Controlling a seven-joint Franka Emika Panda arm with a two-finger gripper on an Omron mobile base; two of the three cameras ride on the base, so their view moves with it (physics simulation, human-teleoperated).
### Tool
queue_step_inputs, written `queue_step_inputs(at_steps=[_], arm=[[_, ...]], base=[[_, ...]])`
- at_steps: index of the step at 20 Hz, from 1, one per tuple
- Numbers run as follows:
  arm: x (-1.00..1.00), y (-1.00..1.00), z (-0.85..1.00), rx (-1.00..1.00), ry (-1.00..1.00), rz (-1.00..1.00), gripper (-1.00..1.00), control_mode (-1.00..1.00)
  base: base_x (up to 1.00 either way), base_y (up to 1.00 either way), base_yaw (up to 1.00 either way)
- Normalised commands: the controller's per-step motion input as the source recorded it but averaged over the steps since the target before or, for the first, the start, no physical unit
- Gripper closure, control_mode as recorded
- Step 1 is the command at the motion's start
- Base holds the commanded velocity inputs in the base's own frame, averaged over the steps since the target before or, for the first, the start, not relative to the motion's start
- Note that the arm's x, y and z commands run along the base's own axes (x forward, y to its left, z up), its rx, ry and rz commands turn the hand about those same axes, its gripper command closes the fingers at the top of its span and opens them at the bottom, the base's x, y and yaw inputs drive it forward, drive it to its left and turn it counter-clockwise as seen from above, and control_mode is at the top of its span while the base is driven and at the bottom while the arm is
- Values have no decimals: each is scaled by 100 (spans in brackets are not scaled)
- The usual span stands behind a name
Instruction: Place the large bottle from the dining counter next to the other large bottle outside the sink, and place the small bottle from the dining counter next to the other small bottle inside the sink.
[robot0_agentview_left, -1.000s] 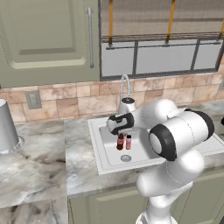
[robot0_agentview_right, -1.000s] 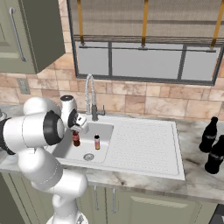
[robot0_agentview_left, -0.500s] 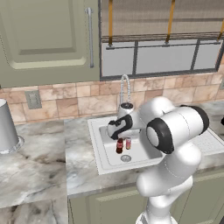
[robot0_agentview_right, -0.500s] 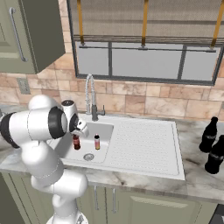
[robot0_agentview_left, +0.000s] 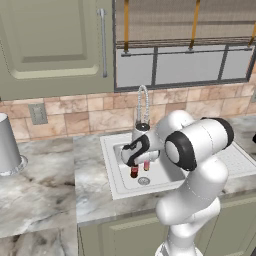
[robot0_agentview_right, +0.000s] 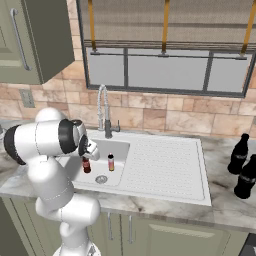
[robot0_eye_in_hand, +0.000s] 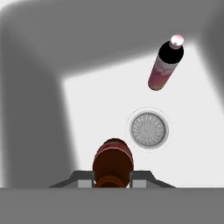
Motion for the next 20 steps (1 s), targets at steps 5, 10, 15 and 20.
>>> queue_step_inputs(at_steps=[5,10,15,20], arm=[[0,6,-20,0,-2,-1,100,-100],[0,0,-15,0,0,-1,100,-100],[0,0,-9,0,0,-1,100,-100],[0,0,-13,0,0,-1,100,-100]], base=[[0,0,0],[0,0,0],[0,0,0],[0,0,0]])
